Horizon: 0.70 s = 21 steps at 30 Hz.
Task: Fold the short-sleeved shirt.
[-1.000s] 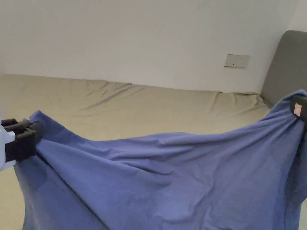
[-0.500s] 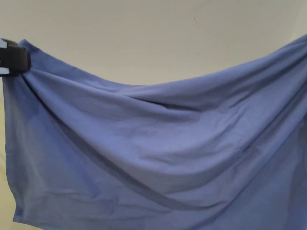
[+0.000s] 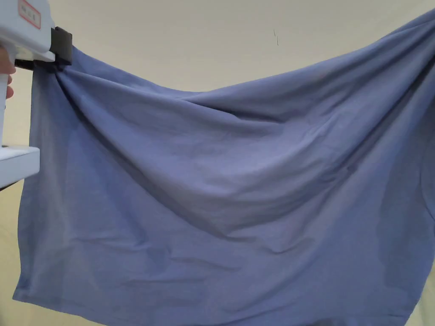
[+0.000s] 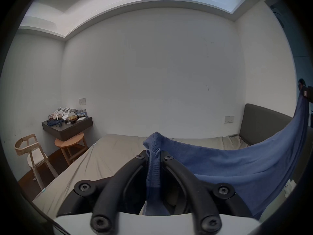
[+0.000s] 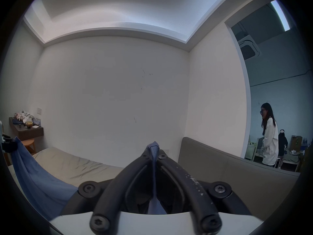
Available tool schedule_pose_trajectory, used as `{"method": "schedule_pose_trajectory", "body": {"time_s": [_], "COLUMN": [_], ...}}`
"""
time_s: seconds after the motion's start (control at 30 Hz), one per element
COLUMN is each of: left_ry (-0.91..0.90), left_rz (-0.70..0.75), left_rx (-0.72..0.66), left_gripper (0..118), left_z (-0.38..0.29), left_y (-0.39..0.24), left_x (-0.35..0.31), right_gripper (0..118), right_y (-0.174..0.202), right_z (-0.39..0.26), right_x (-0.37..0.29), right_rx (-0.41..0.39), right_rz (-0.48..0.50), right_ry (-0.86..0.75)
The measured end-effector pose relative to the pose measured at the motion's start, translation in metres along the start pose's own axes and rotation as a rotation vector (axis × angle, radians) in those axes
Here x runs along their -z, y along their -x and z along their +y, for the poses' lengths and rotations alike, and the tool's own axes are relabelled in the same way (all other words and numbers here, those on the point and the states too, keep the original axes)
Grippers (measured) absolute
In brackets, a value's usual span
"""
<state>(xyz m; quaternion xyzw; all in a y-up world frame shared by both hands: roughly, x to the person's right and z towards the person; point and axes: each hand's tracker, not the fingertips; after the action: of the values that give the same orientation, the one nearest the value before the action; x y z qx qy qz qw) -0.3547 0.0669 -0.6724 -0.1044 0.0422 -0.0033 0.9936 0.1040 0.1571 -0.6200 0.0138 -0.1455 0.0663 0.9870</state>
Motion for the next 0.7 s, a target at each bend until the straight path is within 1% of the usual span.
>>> {"method": "schedule_pose_trajectory", "body": {"time_s": [0.1,0.17,0.2,0.23,0.27,0.33,0.47,0.6,0.67,0.7], "left_ry": [-0.029,-0.051,-0.053,-0.058,-0.024,-0.018,0.000,0.066,0.135,0.157], "left_rz": [0.031,0.049,0.049,0.054,0.060,0.073,0.098,0.085,0.071,0.073], "left_rx": [0.021,0.037,0.039,0.033,0.045,0.050,0.077,0.030,0.030,0.044], "left_gripper": [12,12,12,12,12,12,12,12,12,12], "left_z": [0.008,0.011,0.012,0.012,0.012,0.009,-0.011,-0.044,-0.065,-0.074], "left_y": [-0.012,-0.019,-0.020,-0.022,-0.023,-0.025,-0.030,-0.026,-0.023,-0.022], "left_x": [0.031,0.049,0.056,0.064,0.072,0.087,0.117,0.137,0.145,0.146], "right_gripper": [5,5,5,5,5,5,5,5,5,5], "right_y": [0.012,0.022,0.025,0.028,0.030,0.035,0.050,0.054,0.054,0.053], "right_z": [0.000,-0.002,-0.003,-0.002,-0.002,-0.001,-0.011,-0.041,-0.064,-0.075], "right_x": [0.026,0.040,0.045,0.052,0.059,0.072,0.095,0.105,0.109,0.108], "right_rx": [-0.005,-0.043,-0.043,-0.038,-0.019,0.026,0.038,0.075,0.024,0.019], "right_rz": [-0.034,-0.054,-0.065,-0.066,-0.067,-0.059,-0.061,-0.023,-0.018,-0.012], "right_ry": [-0.004,-0.038,-0.042,-0.040,-0.045,-0.049,-0.041,-0.015,0.037,0.053]}}
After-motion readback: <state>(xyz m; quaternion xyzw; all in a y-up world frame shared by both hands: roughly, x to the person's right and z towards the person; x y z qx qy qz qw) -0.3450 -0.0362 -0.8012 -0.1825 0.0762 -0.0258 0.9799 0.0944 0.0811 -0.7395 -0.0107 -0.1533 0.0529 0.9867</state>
